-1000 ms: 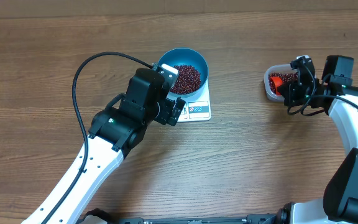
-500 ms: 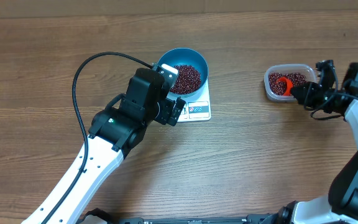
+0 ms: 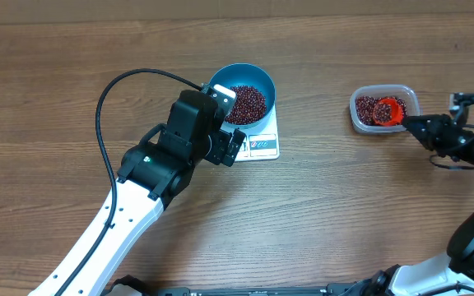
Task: Scoop item into bowl and weigh 150g on scale
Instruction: 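Drag the red scoop through the beans to fill it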
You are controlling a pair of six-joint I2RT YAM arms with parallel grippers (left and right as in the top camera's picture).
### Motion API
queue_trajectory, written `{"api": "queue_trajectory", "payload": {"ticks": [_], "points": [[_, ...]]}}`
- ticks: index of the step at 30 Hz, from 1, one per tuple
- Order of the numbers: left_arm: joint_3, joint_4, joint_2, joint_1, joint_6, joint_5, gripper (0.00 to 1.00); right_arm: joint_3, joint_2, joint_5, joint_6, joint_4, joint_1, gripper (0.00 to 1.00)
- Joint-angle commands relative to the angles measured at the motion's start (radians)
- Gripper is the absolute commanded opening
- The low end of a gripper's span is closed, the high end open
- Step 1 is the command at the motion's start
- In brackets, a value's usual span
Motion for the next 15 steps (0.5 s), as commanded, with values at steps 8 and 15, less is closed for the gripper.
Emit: {"api": "queue_trajectory", "payload": {"ticks": [8, 15], "points": [[0.002, 0.000, -0.019, 0.002, 0.008, 0.009, 0.99, 0.001, 0.000, -0.238, 0.004, -0.003, -0.059, 0.04], [0.002, 0.000, -0.019, 0.002, 0.008, 0.009, 0.99, 0.001, 0.000, -0.428, 0.008, -0.007, -0.058, 0.04]]}}
